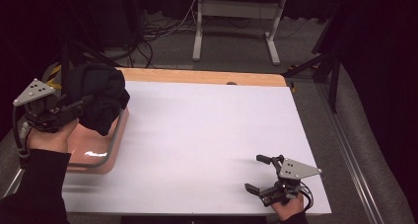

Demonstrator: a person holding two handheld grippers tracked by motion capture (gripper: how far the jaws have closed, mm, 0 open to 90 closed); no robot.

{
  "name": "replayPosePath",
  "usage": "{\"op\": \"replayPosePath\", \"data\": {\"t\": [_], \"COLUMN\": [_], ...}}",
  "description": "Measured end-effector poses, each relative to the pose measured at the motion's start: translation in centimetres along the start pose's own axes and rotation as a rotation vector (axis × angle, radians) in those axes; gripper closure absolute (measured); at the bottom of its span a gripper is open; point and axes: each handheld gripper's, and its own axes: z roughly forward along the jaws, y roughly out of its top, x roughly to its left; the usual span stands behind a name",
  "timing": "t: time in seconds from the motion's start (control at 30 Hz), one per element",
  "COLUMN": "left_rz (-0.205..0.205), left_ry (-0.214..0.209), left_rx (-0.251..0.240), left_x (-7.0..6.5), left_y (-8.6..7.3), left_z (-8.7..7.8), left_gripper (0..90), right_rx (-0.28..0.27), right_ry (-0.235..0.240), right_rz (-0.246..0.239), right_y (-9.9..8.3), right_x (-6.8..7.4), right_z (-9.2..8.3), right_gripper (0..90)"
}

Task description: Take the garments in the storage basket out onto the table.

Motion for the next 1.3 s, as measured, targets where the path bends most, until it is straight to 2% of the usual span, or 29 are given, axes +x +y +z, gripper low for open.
{"op": "replayPosePath", "data": {"t": [0.63, 1.3], "left_rz": [0.028, 0.019], "left_ry": [-0.127, -0.261], "left_rx": [-0.039, -0.041], "left_x": [-4.2, -8.1], "left_y": [0.9, -0.7], "left_z": [0.7, 3.6], "left_gripper": [63.7, 63.6], "right_rx": [-0.003, -0.002], "right_ry": [0.003, 0.006], "right_rz": [-0.005, -0.005], "right_y": [0.0, 0.0], "right_x": [0.0, 0.0], "right_z": [-0.1, -0.2], "right_gripper": [1.2, 1.2]}}
